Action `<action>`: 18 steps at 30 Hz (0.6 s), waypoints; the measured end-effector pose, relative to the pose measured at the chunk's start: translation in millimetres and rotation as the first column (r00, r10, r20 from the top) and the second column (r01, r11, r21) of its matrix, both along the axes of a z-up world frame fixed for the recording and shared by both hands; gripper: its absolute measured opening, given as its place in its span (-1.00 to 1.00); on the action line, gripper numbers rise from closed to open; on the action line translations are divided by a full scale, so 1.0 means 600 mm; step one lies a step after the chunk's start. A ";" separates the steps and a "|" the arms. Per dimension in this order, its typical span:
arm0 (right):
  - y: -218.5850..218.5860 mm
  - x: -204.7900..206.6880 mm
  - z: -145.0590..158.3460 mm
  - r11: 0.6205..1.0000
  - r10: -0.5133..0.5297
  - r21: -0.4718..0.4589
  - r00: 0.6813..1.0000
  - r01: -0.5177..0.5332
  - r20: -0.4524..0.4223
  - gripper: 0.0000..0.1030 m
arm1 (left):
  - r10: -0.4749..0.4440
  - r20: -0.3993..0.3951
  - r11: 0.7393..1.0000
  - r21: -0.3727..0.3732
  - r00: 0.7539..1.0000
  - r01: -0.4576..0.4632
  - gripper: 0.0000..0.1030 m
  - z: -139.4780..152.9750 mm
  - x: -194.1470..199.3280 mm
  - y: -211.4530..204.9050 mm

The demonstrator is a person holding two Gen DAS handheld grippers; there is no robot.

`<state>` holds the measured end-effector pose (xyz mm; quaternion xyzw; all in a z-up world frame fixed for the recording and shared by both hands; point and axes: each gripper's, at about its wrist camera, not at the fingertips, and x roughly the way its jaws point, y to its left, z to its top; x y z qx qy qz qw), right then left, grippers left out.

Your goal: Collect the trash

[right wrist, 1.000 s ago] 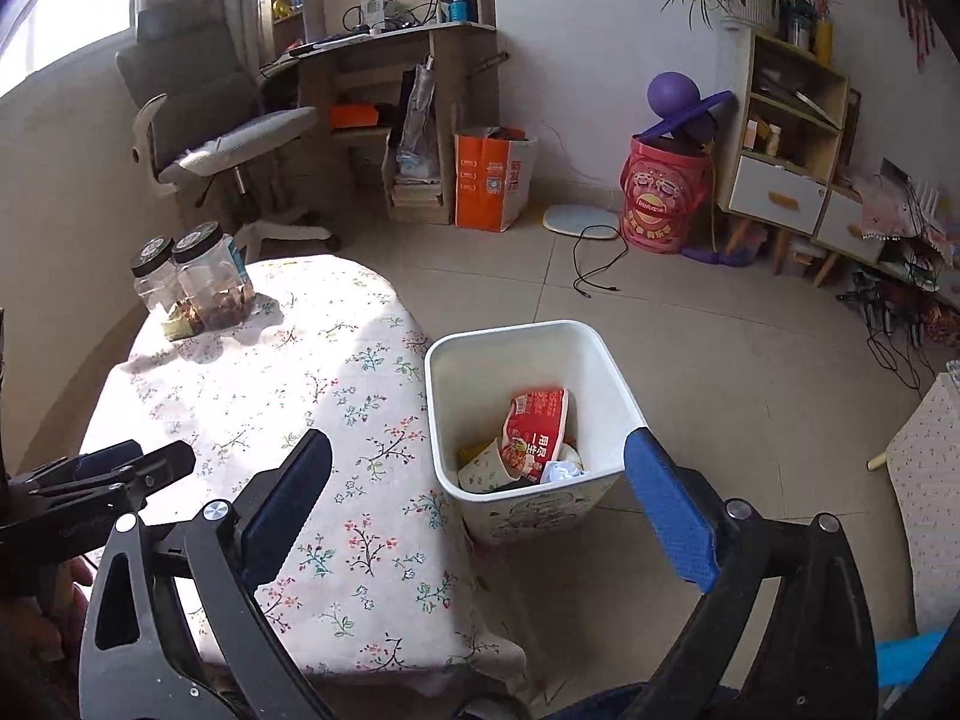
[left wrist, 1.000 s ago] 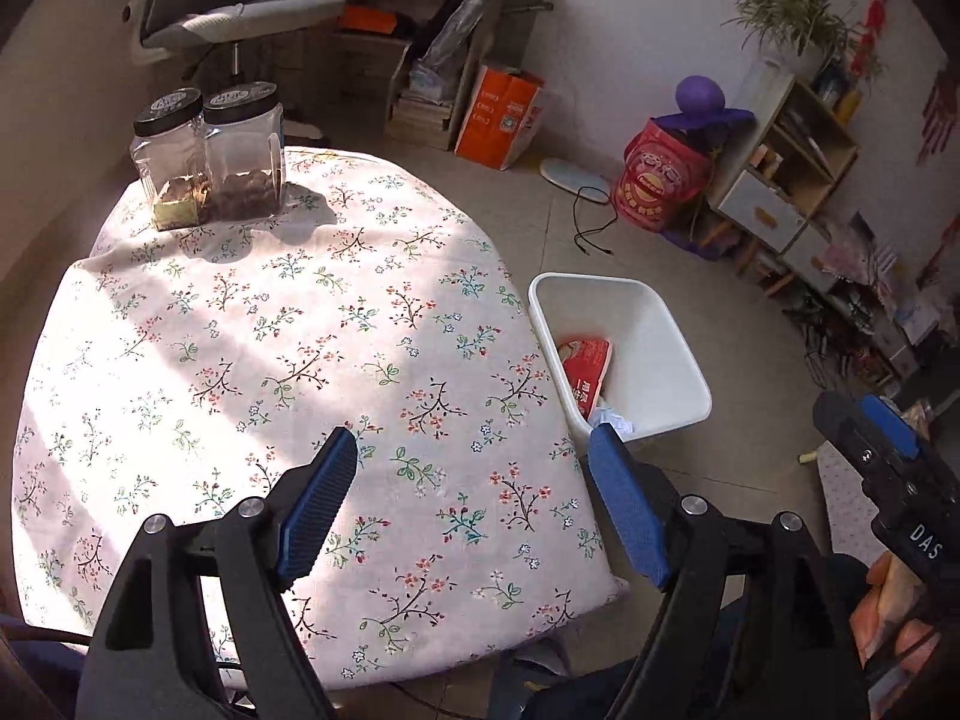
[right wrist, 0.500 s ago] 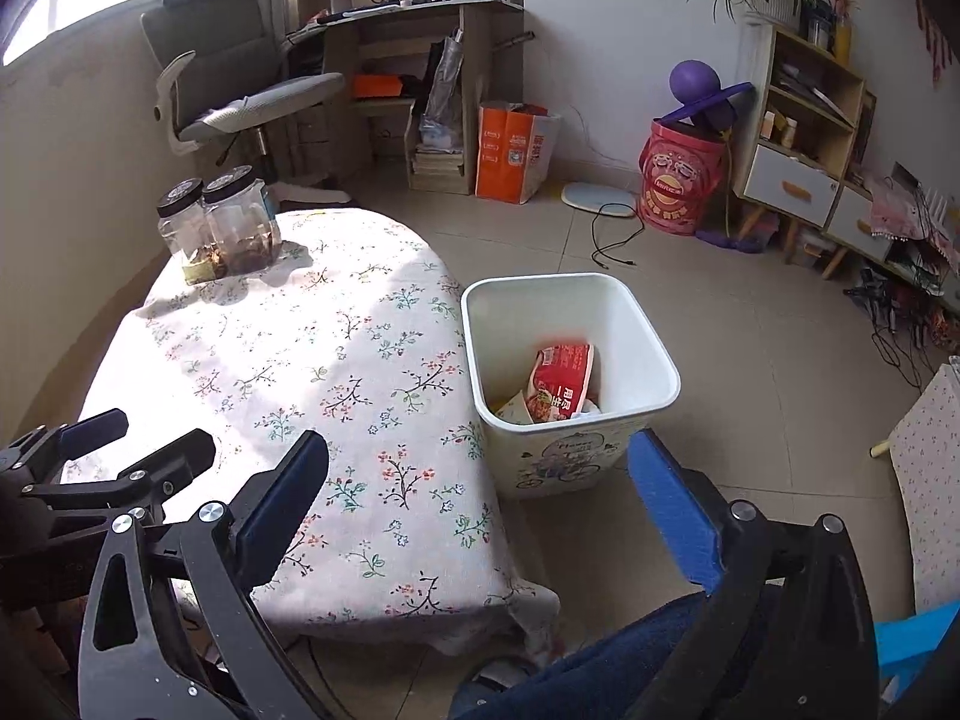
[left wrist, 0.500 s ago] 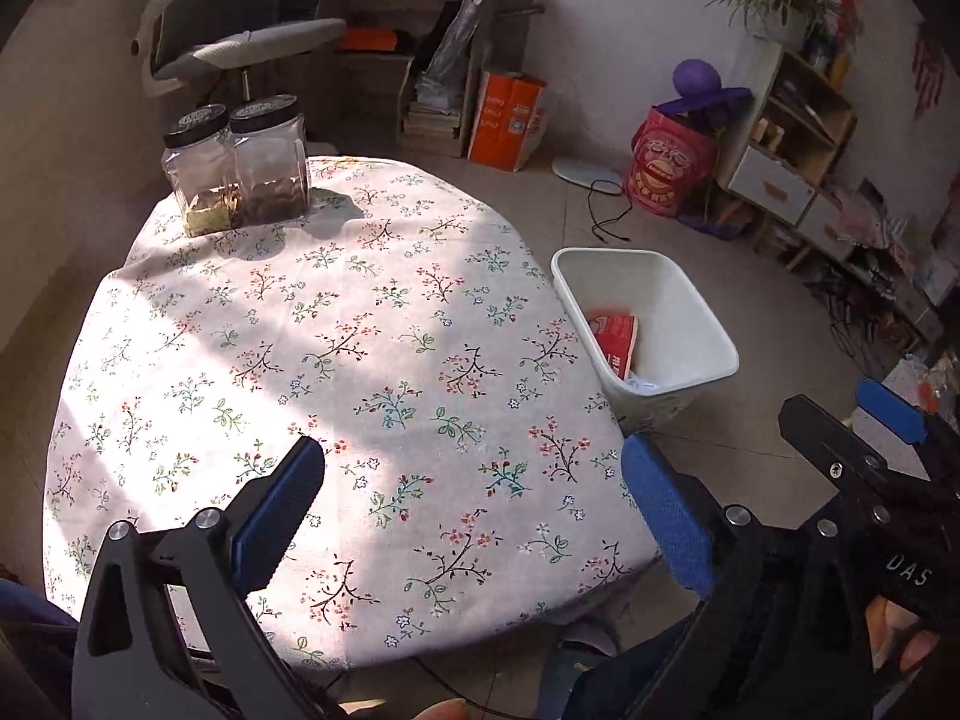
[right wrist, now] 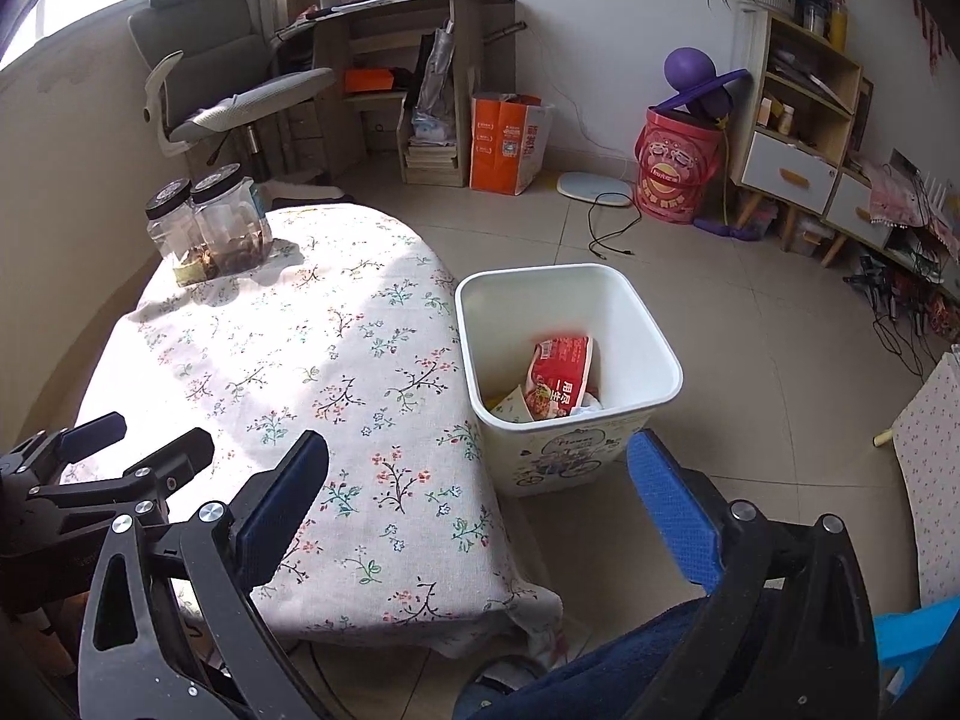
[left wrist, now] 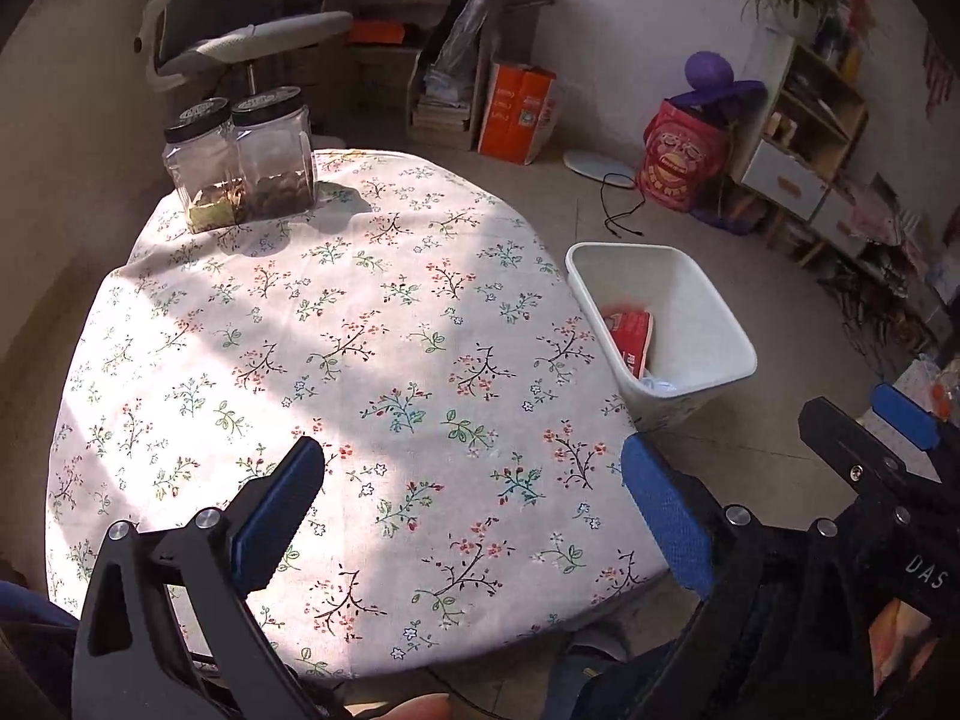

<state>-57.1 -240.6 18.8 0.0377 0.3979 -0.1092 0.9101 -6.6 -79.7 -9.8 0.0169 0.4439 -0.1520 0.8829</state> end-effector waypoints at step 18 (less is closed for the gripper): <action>0.000 0.000 -0.010 1.000 -0.004 -0.020 1.000 0.004 -0.025 0.86 | -0.004 -0.009 1.000 0.002 1.000 0.004 0.87 -0.006 0.006 -0.003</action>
